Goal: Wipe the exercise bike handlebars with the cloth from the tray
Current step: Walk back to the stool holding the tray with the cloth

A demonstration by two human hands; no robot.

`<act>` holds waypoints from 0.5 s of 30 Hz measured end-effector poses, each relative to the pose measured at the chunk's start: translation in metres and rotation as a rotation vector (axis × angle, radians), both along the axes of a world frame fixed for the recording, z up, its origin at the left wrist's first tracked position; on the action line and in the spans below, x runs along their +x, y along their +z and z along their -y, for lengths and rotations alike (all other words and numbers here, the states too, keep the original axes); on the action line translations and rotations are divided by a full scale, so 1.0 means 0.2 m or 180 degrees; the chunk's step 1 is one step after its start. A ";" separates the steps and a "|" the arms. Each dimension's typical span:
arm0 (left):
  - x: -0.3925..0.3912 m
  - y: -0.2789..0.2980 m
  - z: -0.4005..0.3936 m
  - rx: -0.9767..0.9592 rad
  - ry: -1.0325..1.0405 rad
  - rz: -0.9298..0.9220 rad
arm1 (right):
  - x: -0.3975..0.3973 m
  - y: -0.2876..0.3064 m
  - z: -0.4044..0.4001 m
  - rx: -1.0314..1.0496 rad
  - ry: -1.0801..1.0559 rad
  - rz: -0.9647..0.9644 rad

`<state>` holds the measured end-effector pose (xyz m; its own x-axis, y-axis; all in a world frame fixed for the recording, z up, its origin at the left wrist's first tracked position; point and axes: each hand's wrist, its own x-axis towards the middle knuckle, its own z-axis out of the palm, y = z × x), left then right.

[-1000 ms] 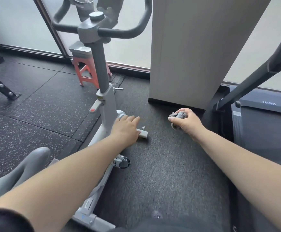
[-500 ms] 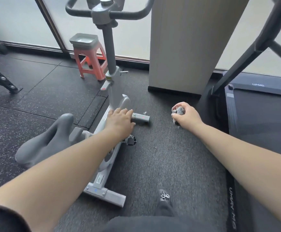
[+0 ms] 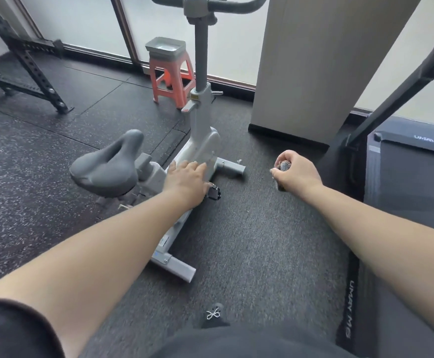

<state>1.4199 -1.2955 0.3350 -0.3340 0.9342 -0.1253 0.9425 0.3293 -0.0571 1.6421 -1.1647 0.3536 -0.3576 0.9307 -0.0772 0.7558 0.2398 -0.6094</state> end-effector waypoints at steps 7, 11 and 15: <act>0.26 -0.08 0.38 -0.0109 0.0142 0.0110 | 0.04 -0.10 0.30 0.0018 0.0673 0.0295; 0.27 -0.11 0.64 -0.0263 0.0356 0.0142 | -0.03 -0.15 0.48 -0.0047 0.0971 0.0481; 0.16 -0.11 0.91 -0.0267 0.0664 0.0057 | -0.18 -0.17 0.67 0.0026 0.1358 0.0610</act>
<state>1.4528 -1.4783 0.3140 -0.5160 0.8312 -0.2073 0.8555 0.5121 -0.0762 1.6059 -1.2979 0.3202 -0.6884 0.7045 -0.1725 0.6873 0.5577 -0.4653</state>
